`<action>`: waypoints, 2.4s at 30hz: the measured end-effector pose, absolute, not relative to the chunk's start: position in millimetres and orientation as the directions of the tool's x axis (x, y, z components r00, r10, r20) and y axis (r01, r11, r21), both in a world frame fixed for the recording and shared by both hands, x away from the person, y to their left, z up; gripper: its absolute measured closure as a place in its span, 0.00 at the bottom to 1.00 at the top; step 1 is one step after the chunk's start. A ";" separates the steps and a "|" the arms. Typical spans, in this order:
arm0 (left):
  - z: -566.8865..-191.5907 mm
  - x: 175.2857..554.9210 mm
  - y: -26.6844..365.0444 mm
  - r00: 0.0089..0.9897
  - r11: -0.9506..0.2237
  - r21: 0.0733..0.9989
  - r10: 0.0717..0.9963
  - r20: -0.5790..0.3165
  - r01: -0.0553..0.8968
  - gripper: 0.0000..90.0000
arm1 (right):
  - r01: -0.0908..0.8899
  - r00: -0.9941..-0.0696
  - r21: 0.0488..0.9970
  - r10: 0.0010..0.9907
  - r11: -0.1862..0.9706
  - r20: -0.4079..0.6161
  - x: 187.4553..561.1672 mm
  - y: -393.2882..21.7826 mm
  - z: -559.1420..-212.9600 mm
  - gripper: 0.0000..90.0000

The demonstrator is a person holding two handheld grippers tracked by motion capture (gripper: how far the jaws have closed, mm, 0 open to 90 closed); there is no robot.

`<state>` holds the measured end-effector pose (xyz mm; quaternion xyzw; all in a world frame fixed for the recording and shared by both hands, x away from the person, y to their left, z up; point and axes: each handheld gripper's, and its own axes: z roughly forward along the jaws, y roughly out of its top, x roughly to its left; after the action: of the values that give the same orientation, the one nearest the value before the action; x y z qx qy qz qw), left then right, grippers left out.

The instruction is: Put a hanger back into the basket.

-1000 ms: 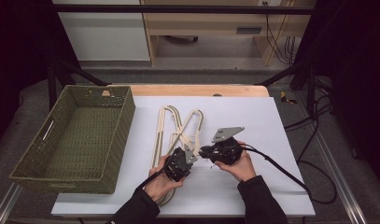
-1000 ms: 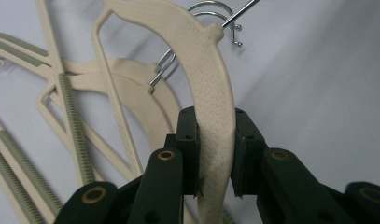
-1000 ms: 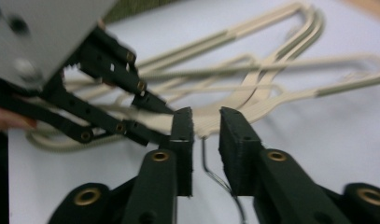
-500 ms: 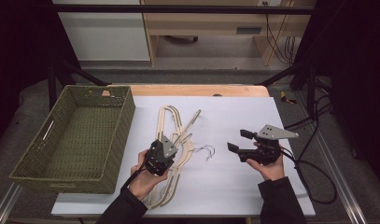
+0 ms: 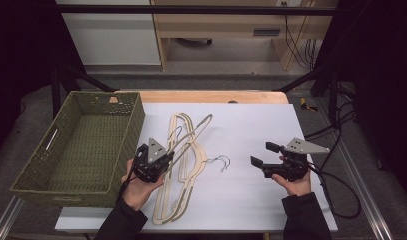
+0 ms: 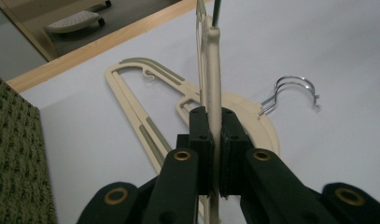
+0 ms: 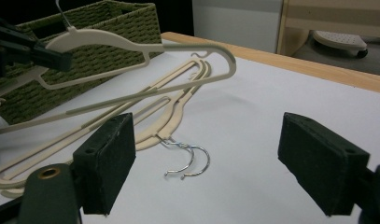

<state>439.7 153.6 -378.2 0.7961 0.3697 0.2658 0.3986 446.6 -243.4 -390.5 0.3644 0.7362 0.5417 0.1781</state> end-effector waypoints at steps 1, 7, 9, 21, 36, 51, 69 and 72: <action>-372.0 436.4 158.2 0.591 -0.390 0.843 0.799 0.110 0.370 0.96 | 0.344 -0.671 0.927 0.729 0.147 0.134 446.6 -243.3 -390.6 0.20; -347.3 423.4 174.1 0.624 -0.348 0.875 0.778 0.070 0.336 0.96 | 0.341 -0.670 0.929 0.730 0.142 0.135 446.7 -244.1 -390.0 0.18; -337.6 419.1 179.0 0.640 -0.349 0.881 0.765 0.071 0.319 0.96 | 0.339 -0.672 0.930 0.727 0.138 0.137 446.3 -244.9 -389.2 0.17; -282.1 409.1 214.7 0.661 -0.324 0.910 0.746 0.076 0.261 0.96 | 0.322 -0.669 0.940 0.729 0.114 0.141 443.9 -248.6 -384.5 0.15; -244.5 447.1 294.1 0.645 -0.311 0.906 0.762 0.058 0.285 0.96 | 0.323 -0.663 0.939 0.737 0.119 0.135 444.4 -246.4 -385.5 0.10; -262.8 487.7 361.3 0.536 -0.322 0.874 0.840 0.086 0.365 0.96 | 0.325 -0.658 0.937 0.742 0.130 0.125 445.3 -245.9 -386.6 0.10; -312.5 507.1 419.6 0.486 -0.263 0.850 0.874 0.008 0.457 0.96 | 0.337 -0.656 0.931 0.744 0.140 0.125 447.3 -245.1 -389.9 0.10; -312.6 507.0 423.1 0.501 -0.270 0.849 0.866 0.008 0.454 0.96 | 0.337 -0.656 0.931 0.744 0.142 0.124 447.8 -245.3 -390.5 0.10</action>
<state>507.0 423.1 -312.6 0.7581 0.4351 0.2456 0.4190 447.8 -245.3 -390.5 0.3692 0.7318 0.5411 0.1883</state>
